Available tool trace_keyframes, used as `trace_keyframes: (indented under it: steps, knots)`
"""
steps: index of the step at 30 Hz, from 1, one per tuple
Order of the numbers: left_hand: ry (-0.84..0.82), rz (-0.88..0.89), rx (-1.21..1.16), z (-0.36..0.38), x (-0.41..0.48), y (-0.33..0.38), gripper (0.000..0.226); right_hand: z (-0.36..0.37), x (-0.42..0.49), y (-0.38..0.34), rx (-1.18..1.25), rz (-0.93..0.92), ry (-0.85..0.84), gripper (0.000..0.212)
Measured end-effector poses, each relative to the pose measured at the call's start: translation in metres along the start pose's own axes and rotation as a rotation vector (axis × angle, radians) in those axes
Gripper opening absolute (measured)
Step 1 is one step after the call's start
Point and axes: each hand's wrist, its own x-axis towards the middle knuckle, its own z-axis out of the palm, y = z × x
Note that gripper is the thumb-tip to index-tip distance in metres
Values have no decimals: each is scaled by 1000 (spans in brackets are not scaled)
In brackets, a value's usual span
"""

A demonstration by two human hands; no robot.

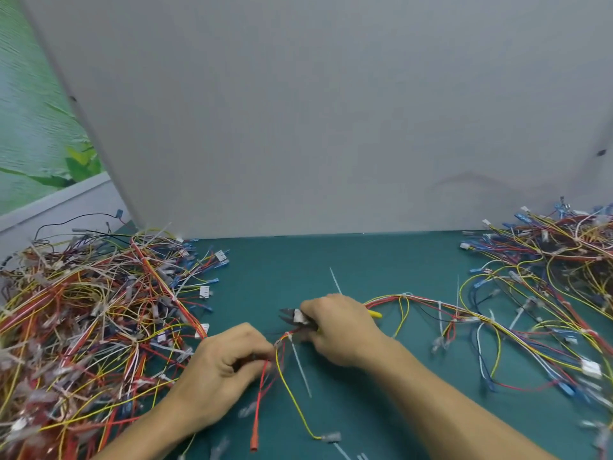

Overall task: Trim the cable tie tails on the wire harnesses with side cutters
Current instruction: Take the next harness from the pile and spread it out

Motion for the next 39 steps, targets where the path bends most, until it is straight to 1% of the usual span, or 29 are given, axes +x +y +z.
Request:
trace_keyframes:
  steps: [4, 6, 8, 10, 11, 13, 15, 18, 20, 22, 23, 26, 29, 31, 32, 34, 36, 39]
  knots:
    - [3, 14, 12, 0, -2, 0, 24, -4, 1, 4, 73, 121, -19, 28]
    - [47, -49, 24, 3, -1, -3, 30, -7, 1, 4, 108, 141, -52, 34]
    - [98, -148, 5, 3, 1, -5, 30, -14, -1, 5, 227, 128, -144, 34]
    - [119, -163, -13, 3, 3, -5, 26, -23, -4, 5, 413, 88, -238, 25]
    - [127, -152, -19, 3, 4, -5, 22, -26, -6, 5, 482, 73, -254, 22]
    - [136, -153, -56, 3, 5, -2, 13, -28, -8, 1, 534, 55, -221, 24]
    - [141, -184, -104, 4, 5, -2, 11, -26, -7, -5, 544, 68, -140, 29]
    - [185, -231, -196, 6, 2, -2, 22, -22, -2, -5, 520, 157, 19, 40]
    - [204, -209, -192, 4, 2, -1, 17, -20, 2, -3, 496, 221, 72, 44]
    - [195, -169, -193, 1, 2, 0, 4, -16, 4, -4, 459, 251, 76, 44]
    - [190, -171, -200, 0, 2, 0, 5, -14, 4, -5, 449, 258, 69, 44]
    - [226, -215, -202, 2, 4, 0, 26, -14, 2, -7, 463, 248, -12, 44]
    - [267, -238, -288, 3, 8, 8, 32, -19, -1, -9, 538, 185, -114, 40]
    - [230, -216, -297, 0, 9, 11, 34, -22, -2, -12, 555, 176, -123, 39]
    - [211, -200, -255, -1, 10, 13, 34, -22, -1, -14, 532, 189, -107, 40]
    - [203, -180, -167, -1, 11, 16, 25, -20, 0, -18, 463, 229, -73, 43]
    - [197, -194, -154, 0, 10, 17, 18, -16, 2, -19, 432, 275, -48, 42]
    - [80, -181, -330, -3, 8, 18, 10, -12, 5, -16, 431, 352, -38, 39]
